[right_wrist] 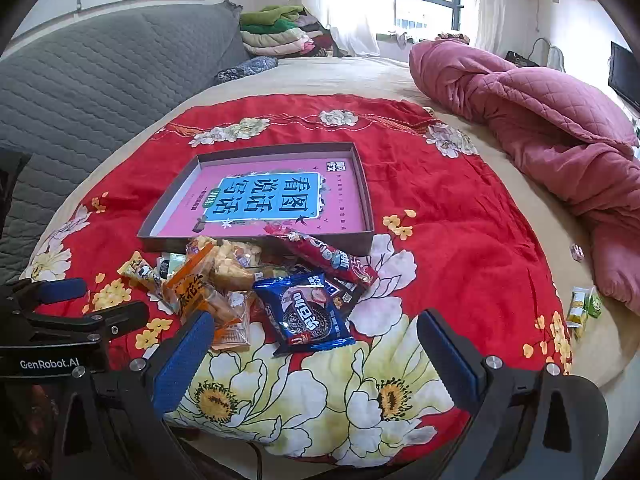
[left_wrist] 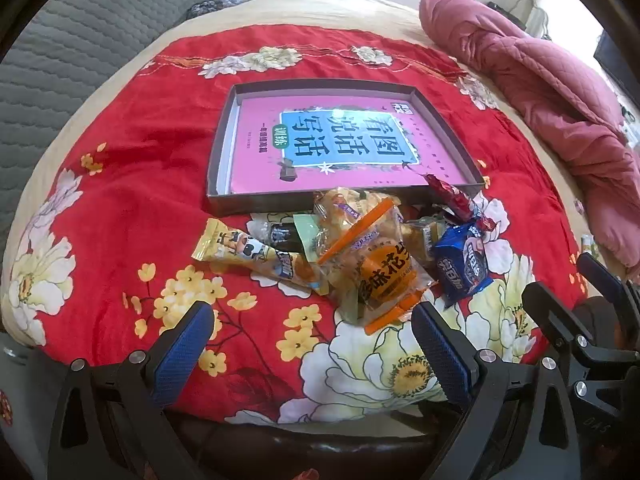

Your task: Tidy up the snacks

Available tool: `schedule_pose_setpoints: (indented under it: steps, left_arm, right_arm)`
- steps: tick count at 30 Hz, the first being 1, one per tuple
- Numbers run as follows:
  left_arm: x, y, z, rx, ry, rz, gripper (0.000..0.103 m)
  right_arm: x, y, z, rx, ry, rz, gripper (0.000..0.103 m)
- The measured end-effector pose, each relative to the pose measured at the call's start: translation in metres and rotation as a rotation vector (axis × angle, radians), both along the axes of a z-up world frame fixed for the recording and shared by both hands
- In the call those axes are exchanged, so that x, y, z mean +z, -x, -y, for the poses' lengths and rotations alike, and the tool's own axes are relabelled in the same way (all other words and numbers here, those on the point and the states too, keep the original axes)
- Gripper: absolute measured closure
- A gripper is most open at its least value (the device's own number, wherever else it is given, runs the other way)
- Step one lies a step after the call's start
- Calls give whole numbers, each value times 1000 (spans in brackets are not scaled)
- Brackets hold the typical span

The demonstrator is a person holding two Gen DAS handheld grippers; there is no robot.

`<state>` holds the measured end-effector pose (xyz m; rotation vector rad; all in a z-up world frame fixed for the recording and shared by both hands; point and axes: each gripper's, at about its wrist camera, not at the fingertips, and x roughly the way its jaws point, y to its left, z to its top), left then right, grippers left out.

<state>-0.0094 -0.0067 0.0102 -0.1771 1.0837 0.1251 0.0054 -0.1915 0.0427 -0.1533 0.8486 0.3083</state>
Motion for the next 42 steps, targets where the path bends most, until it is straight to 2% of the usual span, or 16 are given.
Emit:
schedule_pose_setpoints:
  steps: [42]
  left_arm:
    - [-4,-1,-4,4,14,-14,4]
  right_arm:
    - [-3,-2,-1,1,-2,-3,1]
